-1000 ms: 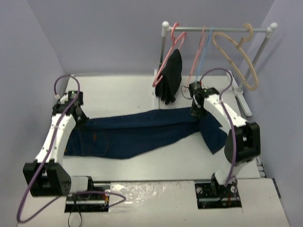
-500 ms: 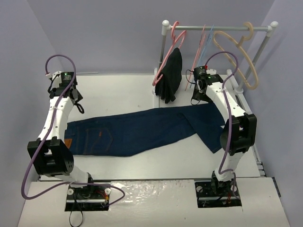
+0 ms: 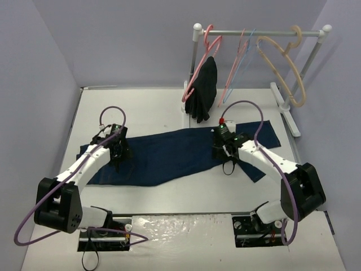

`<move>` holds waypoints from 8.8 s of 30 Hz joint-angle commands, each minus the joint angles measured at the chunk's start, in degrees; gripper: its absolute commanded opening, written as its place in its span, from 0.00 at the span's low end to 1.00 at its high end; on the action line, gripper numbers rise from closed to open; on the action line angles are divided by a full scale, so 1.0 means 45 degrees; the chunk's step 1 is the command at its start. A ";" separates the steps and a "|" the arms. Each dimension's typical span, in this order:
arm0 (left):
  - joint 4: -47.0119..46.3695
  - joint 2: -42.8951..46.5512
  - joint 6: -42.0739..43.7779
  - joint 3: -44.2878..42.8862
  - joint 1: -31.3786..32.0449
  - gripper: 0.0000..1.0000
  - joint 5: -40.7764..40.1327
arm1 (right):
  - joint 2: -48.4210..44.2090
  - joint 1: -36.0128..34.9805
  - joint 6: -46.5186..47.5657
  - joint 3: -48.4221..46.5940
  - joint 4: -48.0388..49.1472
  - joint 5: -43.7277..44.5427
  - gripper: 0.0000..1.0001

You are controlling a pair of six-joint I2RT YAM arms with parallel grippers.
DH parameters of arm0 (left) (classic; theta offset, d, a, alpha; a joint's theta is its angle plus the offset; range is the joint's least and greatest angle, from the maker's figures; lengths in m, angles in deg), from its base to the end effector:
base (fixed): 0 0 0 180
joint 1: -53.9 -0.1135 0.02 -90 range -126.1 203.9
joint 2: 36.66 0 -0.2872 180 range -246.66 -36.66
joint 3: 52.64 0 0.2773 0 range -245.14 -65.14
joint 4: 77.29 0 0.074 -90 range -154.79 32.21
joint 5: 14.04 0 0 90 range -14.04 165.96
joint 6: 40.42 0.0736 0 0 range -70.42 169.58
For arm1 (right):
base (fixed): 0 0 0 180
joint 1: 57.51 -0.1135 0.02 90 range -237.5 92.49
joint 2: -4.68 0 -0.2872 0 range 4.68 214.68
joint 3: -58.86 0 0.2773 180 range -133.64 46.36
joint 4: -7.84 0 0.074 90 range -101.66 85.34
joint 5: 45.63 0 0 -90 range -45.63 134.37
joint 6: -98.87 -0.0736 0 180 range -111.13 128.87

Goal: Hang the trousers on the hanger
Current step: Fold the trousers at the center of the board.

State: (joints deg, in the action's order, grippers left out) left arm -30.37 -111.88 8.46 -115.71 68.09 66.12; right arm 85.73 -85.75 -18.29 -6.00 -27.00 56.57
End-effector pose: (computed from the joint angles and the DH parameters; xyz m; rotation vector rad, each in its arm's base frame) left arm 0.2873 -0.0597 0.2072 -0.6613 2.4976 -0.1347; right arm 0.3011 0.1441 0.2064 0.0693 2.4404 0.1704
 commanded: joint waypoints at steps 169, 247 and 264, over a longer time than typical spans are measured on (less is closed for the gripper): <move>-0.1369 -0.0252 -0.0302 0.1220 -0.0440 0.97 0.1401 | -0.0791 0.2996 -0.2564 0.2469 0.1767 0.0339 0.79; 0.5013 -0.7045 -0.0745 -0.7882 -0.5270 0.88 0.0769 | -0.2593 -0.0742 0.2277 0.0532 0.1200 -0.1684 0.82; 0.4585 -0.7715 -0.1270 -0.6887 -0.5250 0.64 0.1119 | -0.2670 -0.0750 0.2113 0.1183 0.1655 -0.2349 0.82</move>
State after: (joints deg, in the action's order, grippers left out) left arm -10.76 -146.83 4.06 -145.89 44.81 71.30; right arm 75.21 -88.73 -9.01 -1.32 -21.59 47.22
